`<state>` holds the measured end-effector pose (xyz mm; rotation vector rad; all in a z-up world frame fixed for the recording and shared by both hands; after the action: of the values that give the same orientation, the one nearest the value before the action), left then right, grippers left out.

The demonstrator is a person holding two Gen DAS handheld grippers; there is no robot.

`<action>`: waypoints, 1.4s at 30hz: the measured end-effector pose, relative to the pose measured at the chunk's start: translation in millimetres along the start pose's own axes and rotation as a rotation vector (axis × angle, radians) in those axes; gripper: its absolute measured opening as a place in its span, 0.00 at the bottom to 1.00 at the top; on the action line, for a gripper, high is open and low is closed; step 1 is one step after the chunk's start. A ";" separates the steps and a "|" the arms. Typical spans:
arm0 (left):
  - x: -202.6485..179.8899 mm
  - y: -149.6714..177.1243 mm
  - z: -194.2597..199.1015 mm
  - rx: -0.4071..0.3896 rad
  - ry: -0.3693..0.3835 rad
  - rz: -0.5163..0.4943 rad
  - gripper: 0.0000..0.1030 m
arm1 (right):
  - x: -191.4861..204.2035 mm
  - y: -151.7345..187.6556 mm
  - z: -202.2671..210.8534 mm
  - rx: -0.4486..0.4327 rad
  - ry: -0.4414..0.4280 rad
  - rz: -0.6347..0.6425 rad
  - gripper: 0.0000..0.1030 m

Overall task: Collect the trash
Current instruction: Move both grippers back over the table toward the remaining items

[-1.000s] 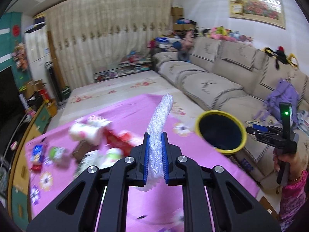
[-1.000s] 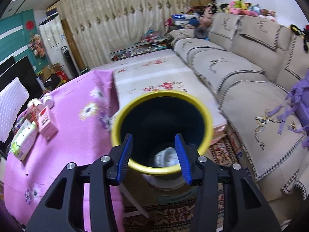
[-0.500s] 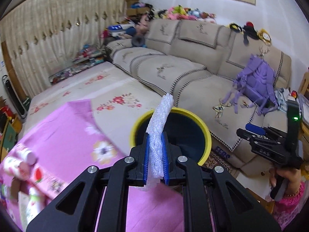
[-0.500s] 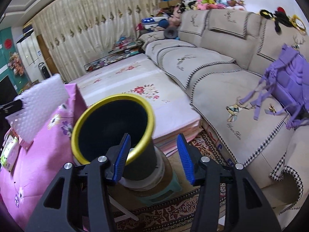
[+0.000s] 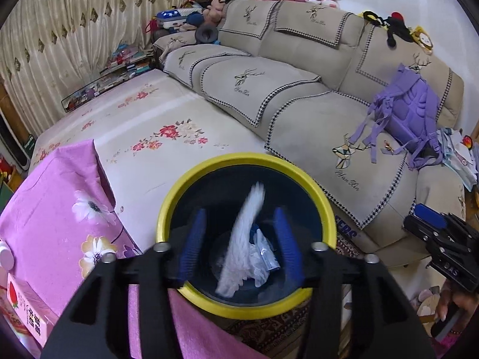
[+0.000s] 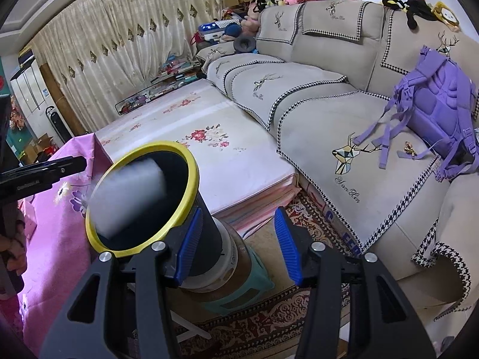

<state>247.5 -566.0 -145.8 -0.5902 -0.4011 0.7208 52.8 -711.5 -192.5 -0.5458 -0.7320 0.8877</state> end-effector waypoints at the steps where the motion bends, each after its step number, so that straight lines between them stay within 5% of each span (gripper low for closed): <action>1: 1.4 0.9 -1.1 0.003 -0.002 0.004 0.50 | 0.6 0.4 -0.6 0.001 -0.002 0.001 0.47; 6: 23.8 8.3 29.9 -0.033 0.001 0.044 0.52 | 10.2 2.8 -1.0 0.003 -0.014 0.008 0.47; 12: 73.9 38.9 126.6 -0.158 -0.045 0.128 0.76 | 36.1 7.2 -5.0 0.019 -0.049 0.038 0.47; 17: 141.9 94.9 201.5 -0.221 -0.146 0.255 0.88 | 90.3 14.4 -14.2 0.049 -0.128 0.116 0.47; 24: 240.6 201.4 273.3 -0.222 -0.322 0.448 0.90 | 197.2 32.9 -30.5 0.126 -0.311 0.252 0.47; 33: 300.0 290.1 303.4 -0.189 -0.413 0.605 0.90 | 338.4 60.1 -54.8 0.224 -0.499 0.501 0.48; 38: 305.9 298.5 302.0 -0.192 -0.403 0.626 0.90 | 387.7 71.5 -69.2 0.249 -0.556 0.601 0.48; 42: 304.6 295.9 297.1 -0.186 -0.392 0.618 0.90 | 411.3 74.7 -84.3 0.241 -0.557 0.684 0.59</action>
<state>152.9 -63.6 -60.6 -0.7604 -0.6643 1.4135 254.1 -337.1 -158.7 -0.3274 -0.9350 1.7862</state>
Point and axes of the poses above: each gripper's, at about its wrist camera, not at the fingertips, and z roughly against the way its jaws point, x to its left, y to its underside, the point moved 7 cm from there along -z, roughly the way its jaws point, and after that the axes turned 11 degrees about -y, right-handed, at the moved point
